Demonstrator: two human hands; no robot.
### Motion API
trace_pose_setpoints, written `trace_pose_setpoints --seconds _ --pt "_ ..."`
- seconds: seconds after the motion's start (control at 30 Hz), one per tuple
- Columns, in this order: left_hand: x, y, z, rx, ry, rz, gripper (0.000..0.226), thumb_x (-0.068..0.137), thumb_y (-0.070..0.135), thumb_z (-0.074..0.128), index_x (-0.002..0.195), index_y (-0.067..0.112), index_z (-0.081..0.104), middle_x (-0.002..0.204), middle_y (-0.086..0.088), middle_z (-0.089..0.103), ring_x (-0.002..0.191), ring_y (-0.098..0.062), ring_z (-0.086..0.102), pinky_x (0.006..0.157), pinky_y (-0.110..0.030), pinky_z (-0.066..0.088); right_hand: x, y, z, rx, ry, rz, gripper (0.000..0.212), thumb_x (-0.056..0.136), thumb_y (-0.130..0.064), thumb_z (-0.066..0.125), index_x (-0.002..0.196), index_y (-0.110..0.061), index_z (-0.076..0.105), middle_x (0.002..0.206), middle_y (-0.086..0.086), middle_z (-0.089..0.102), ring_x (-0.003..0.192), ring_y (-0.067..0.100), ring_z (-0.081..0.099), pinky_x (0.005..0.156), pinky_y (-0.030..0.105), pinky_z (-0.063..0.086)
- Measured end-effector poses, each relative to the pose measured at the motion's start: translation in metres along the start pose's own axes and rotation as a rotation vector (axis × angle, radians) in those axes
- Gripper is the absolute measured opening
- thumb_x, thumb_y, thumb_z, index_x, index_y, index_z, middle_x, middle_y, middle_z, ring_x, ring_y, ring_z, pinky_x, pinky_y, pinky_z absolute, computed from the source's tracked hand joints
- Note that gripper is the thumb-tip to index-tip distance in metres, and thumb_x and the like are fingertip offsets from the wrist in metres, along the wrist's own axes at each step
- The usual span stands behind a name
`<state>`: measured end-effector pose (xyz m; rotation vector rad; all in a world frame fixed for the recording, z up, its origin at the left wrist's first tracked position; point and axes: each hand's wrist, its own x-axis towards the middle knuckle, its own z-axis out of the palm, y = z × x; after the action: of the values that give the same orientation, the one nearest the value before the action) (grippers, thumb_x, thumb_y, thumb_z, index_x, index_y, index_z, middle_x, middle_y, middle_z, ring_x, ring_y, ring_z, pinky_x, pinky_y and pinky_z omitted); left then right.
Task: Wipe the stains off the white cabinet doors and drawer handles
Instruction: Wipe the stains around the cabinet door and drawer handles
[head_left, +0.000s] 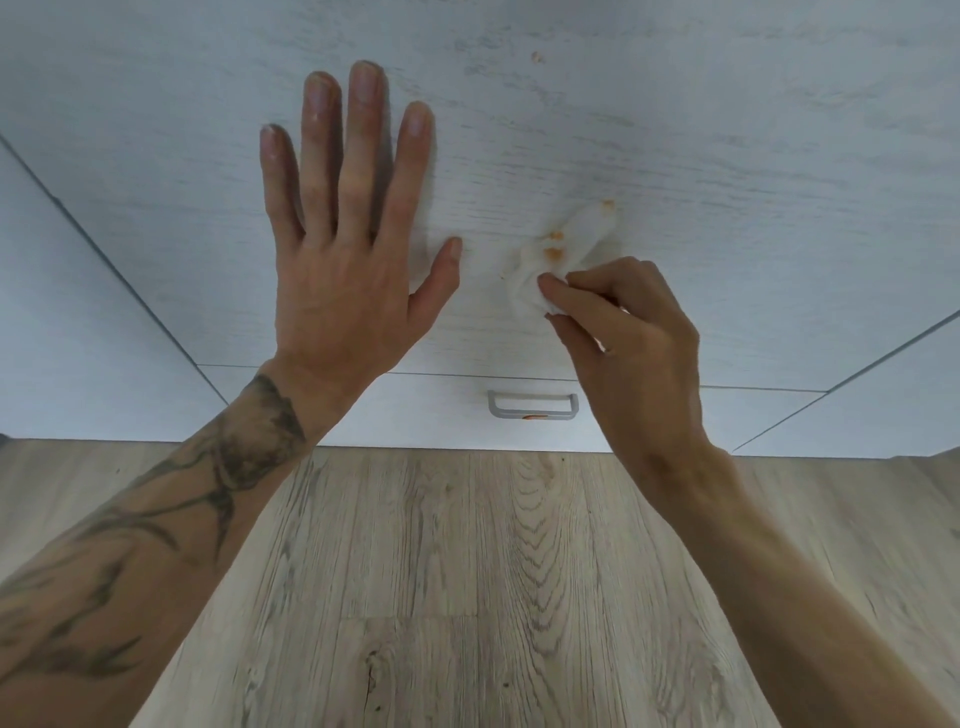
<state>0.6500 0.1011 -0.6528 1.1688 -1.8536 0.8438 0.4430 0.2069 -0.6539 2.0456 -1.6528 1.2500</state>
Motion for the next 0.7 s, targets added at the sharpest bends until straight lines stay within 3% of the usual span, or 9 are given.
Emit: trace_pose_setpoints --seconds 0.1,0.17,0.23,0.37,0.47,0.53,0.7 --pt "0.000 0.001 -0.001 0.006 0.000 -0.004 0.075 0.107 0.050 0.052 0.158 -0.002 0.036 0.156 -0.038 0.038 0.144 -0.060 0.035 0.121 -0.070 0.021 0.002 -0.004 0.003 0.052 -0.054 -0.006 0.018 0.100 -0.008 0.066 0.114 -0.007 0.077 0.106 0.002 0.066 0.096 0.010 0.053 0.088 0.005 0.039" --pt "0.000 0.001 -0.002 0.004 -0.009 -0.006 0.075 0.108 0.050 0.052 0.158 -0.003 0.035 0.157 -0.038 0.037 0.144 -0.061 0.034 0.121 -0.071 0.021 0.001 -0.001 0.003 0.019 -0.066 -0.029 0.020 0.102 -0.008 0.065 0.118 -0.008 0.076 0.108 0.002 0.067 0.098 0.010 0.053 0.087 0.010 0.043" --pt "-0.001 0.000 -0.004 -0.002 -0.018 -0.002 0.074 0.108 0.049 0.051 0.159 -0.003 0.034 0.158 -0.038 0.035 0.144 -0.061 0.033 0.121 -0.071 0.020 -0.003 0.007 -0.001 -0.030 -0.014 -0.037 0.019 0.102 -0.007 0.066 0.118 -0.007 0.077 0.107 0.001 0.067 0.099 0.012 0.054 0.083 0.016 0.046" --pt "-0.001 -0.001 -0.010 -0.015 -0.039 0.003 0.071 0.109 0.043 0.051 0.161 -0.002 0.031 0.160 -0.037 0.032 0.147 -0.060 0.030 0.123 -0.070 0.020 -0.016 0.031 -0.014 -0.106 0.142 0.005 0.016 0.098 -0.005 0.073 0.112 -0.004 0.081 0.102 0.009 0.071 0.095 0.023 0.059 0.084 0.012 0.044" --pt "-0.001 -0.001 -0.014 -0.047 -0.055 -0.002 0.069 0.109 0.040 0.050 0.161 -0.001 0.030 0.162 -0.036 0.030 0.149 -0.058 0.027 0.125 -0.067 0.018 -0.029 0.043 -0.023 -0.087 0.240 0.145 0.020 0.095 -0.003 0.075 0.114 -0.005 0.080 0.106 0.010 0.071 0.096 0.026 0.065 0.085 0.023 0.052" --pt "-0.006 0.001 -0.015 -0.082 -0.071 -0.010 0.068 0.110 0.039 0.049 0.162 -0.001 0.030 0.163 -0.035 0.027 0.151 -0.057 0.025 0.127 -0.066 0.016 -0.039 0.043 -0.029 -0.005 0.284 0.285 0.020 0.095 -0.002 0.074 0.114 -0.006 0.078 0.108 0.007 0.070 0.092 0.018 0.065 0.084 0.018 0.052" --pt "-0.047 0.010 -0.011 -0.184 -0.181 0.007 0.069 0.111 0.039 0.047 0.165 0.004 0.022 0.169 -0.028 0.013 0.156 -0.052 0.015 0.130 -0.061 0.011 -0.068 0.032 -0.025 0.229 0.165 0.536 0.030 0.099 0.000 0.067 0.110 -0.028 0.063 0.110 -0.004 0.068 0.086 0.016 0.069 0.076 0.019 0.053"
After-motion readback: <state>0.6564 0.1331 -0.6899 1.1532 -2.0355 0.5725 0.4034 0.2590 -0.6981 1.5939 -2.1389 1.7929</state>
